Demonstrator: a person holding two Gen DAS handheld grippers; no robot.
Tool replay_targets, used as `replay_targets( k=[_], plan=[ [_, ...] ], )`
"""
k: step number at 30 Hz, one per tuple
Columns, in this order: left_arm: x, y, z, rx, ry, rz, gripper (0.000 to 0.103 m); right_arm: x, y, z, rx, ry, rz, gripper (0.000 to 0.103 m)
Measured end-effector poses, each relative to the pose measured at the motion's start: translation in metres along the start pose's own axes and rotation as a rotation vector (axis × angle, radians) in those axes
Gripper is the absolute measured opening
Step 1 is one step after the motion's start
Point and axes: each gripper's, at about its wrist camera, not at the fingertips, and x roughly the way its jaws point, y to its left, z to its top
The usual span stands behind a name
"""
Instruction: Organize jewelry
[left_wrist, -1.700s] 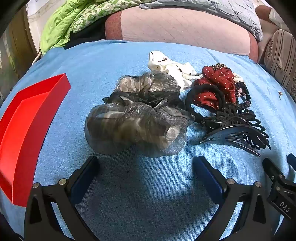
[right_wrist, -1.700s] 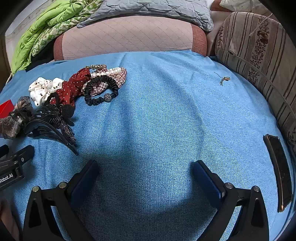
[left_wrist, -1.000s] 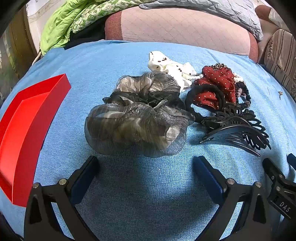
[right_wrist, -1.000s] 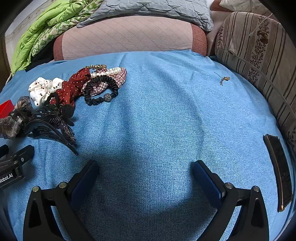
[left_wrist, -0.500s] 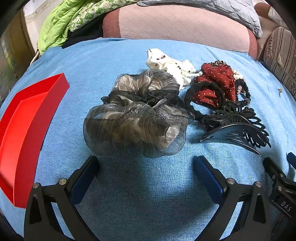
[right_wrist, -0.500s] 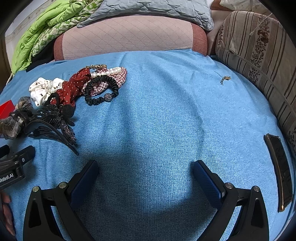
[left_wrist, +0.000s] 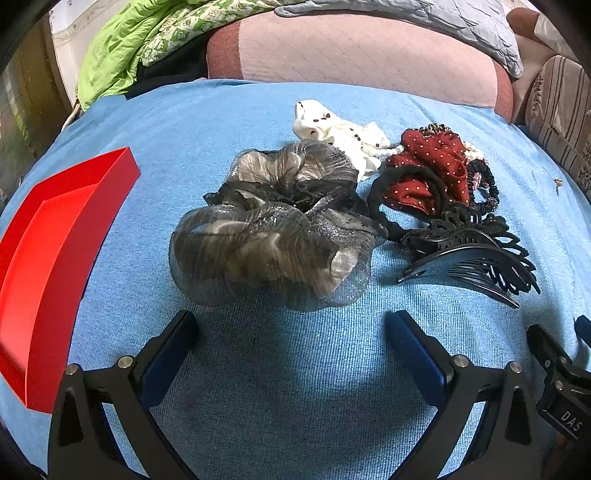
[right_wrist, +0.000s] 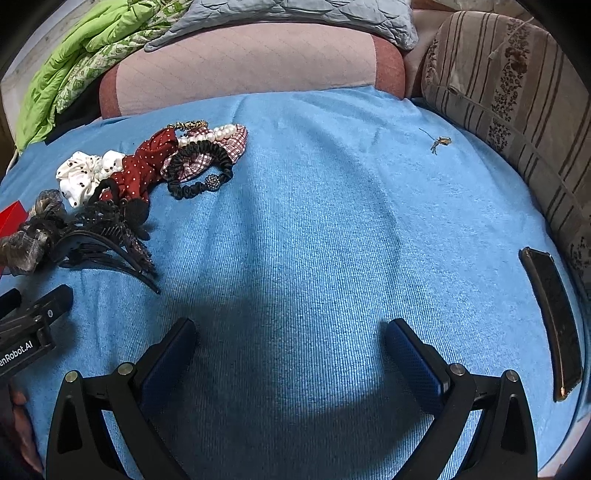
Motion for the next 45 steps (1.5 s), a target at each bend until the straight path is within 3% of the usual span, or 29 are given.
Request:
replay_targets(
  k=[10, 15, 24, 30, 38, 45],
  plan=[
    [-0.001, 0.002, 0.001, -0.004, 0.001, -0.008, 0.103, 0.001, -0.003, -0.001, -0.002, 0.011, 0.010, 0.103],
    [-0.013, 0.011, 0.005, 0.015, 0.052, -0.019, 0.103, -0.001, -0.003, -0.002, -0.025, 0.005, 0.017, 0.103],
    [-0.101, 0.050, -0.008, -0.045, -0.066, -0.036, 0.103, -0.018, -0.002, -0.014, -0.028, -0.040, 0.021, 0.103],
    [-0.150, 0.077, -0.037, -0.081, -0.105, -0.039, 0.103, -0.055, -0.004, -0.028, 0.012, -0.121, 0.050, 0.103],
    [-0.212, 0.130, -0.059, -0.168, -0.247, 0.049, 0.103, -0.100, 0.019, -0.047, -0.062, -0.265, 0.010, 0.100],
    [-0.242, 0.145, -0.064, -0.198, -0.296, 0.105, 0.103, -0.118, 0.043, -0.053, -0.156, -0.353, -0.050, 0.100]
  ],
)
